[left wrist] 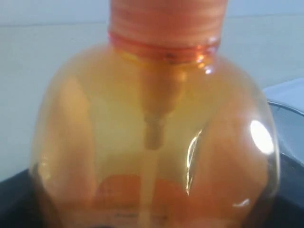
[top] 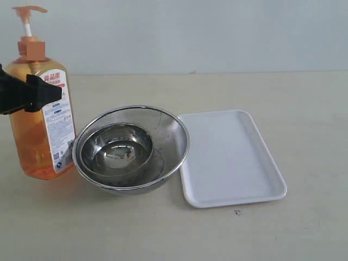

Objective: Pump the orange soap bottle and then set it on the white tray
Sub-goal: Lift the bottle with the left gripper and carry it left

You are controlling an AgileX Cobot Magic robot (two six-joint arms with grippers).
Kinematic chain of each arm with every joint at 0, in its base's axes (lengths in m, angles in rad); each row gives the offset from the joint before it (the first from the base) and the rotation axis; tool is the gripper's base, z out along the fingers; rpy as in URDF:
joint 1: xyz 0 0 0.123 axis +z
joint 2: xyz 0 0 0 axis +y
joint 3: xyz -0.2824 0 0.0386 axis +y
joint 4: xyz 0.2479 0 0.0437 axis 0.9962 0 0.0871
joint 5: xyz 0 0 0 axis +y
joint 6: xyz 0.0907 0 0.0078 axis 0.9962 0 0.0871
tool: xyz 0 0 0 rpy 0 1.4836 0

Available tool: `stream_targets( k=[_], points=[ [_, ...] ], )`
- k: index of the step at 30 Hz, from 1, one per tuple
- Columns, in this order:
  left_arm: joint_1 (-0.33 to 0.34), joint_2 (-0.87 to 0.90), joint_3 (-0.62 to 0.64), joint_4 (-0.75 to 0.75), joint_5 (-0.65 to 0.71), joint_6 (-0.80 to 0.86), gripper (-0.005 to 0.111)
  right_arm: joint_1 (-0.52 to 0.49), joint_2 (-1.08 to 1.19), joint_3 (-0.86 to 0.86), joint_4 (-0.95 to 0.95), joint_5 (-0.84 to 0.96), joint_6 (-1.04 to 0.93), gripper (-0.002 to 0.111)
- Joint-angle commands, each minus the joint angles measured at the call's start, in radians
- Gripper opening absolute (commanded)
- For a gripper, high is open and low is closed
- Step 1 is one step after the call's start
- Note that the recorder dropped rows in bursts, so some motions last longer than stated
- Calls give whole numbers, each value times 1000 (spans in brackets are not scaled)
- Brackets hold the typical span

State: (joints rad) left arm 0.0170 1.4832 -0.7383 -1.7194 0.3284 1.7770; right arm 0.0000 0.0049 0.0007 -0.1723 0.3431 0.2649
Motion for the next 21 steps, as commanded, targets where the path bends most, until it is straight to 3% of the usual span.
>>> stream_targets(
  k=[1, 21],
  points=[
    [2, 53, -34, -25, 61, 20, 9, -3, -5, -1, 0, -9, -5, 0],
    [2, 80, -40, -25, 42, 9, 9, -3, -5, -1, 0, -9, -8, 0]
  ],
)
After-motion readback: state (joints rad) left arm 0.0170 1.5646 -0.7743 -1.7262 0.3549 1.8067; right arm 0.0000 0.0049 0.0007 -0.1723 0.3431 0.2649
